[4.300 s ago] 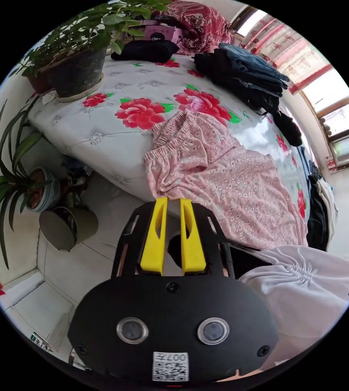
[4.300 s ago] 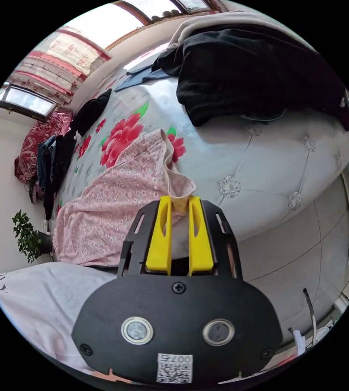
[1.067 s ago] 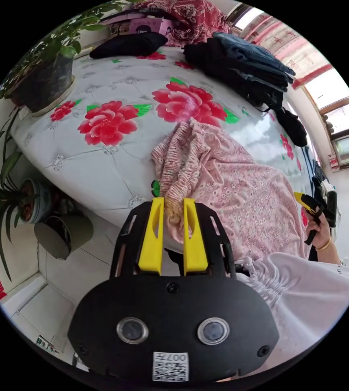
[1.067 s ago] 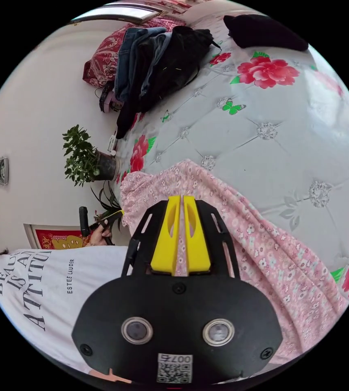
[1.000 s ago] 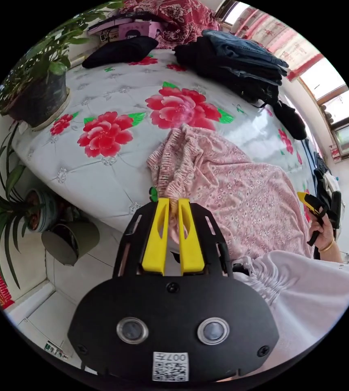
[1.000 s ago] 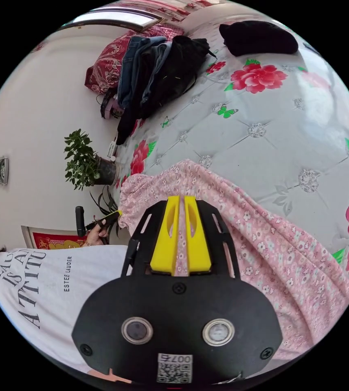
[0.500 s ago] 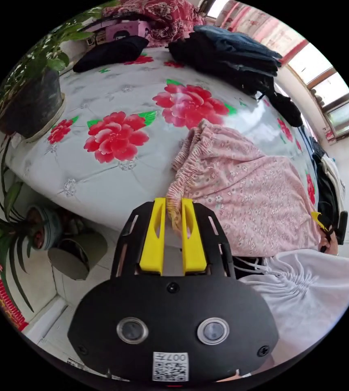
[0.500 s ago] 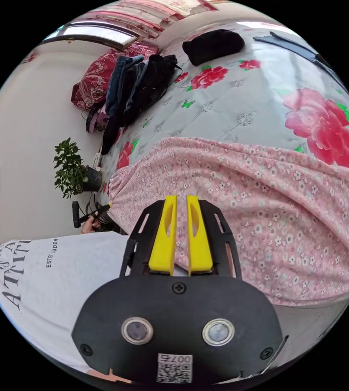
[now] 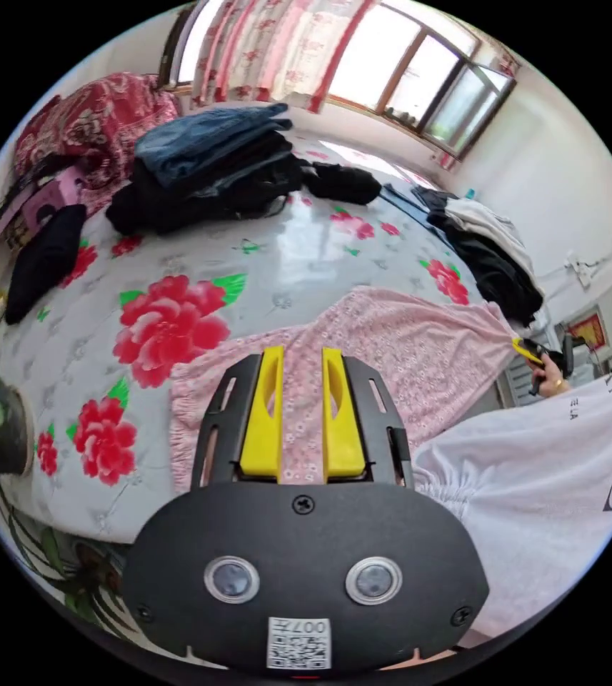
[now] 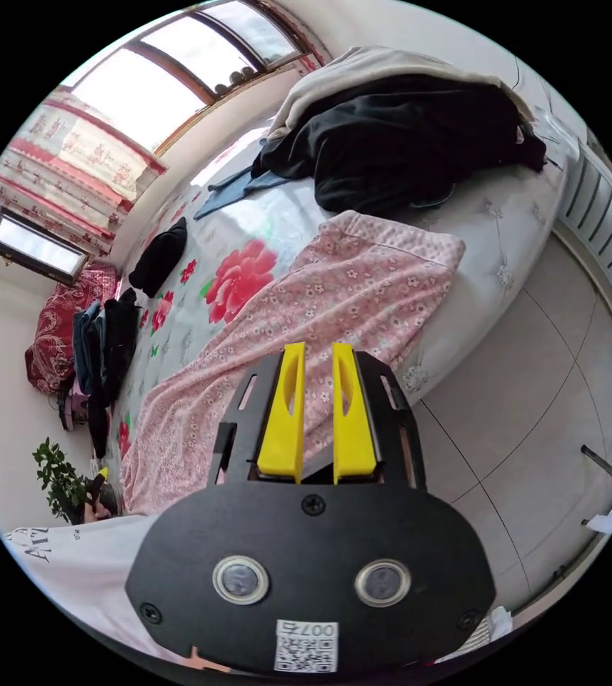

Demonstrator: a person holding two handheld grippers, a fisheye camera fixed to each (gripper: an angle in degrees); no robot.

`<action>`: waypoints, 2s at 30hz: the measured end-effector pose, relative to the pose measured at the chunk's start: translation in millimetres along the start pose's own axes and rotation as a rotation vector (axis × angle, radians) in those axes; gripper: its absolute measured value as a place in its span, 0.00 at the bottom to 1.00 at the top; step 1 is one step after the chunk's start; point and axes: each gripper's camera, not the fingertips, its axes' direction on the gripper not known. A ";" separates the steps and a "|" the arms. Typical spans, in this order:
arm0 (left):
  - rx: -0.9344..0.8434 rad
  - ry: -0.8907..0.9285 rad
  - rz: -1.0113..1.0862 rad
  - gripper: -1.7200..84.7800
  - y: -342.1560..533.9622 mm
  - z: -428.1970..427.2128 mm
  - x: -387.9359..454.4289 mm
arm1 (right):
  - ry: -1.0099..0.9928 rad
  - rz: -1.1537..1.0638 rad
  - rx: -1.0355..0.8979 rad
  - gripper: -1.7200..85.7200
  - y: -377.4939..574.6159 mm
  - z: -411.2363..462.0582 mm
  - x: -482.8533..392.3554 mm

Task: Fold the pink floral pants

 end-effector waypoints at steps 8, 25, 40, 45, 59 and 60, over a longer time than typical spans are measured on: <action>-0.403 0.196 0.428 0.07 28.1 135.2 145.6 | 0.223 -0.238 0.054 0.12 -88.9 55.6 -64.0; -0.583 0.039 0.534 0.01 54.3 171.9 137.6 | 0.153 -0.102 0.036 0.06 -172.1 151.4 0.5; -0.423 0.351 0.637 0.09 -42.1 183.3 121.0 | 0.003 -0.368 -0.107 0.06 45.4 120.2 -4.4; -0.509 0.393 0.853 0.09 7.7 203.9 166.4 | 0.116 -0.432 -0.103 0.05 101.0 140.9 -15.9; -0.412 0.360 0.917 0.01 55.6 174.9 145.8 | 0.141 -0.537 -0.076 0.03 97.4 144.8 7.1; -0.405 0.361 0.915 0.01 56.5 172.3 144.1 | 0.129 -0.534 -0.069 0.03 97.7 142.8 9.4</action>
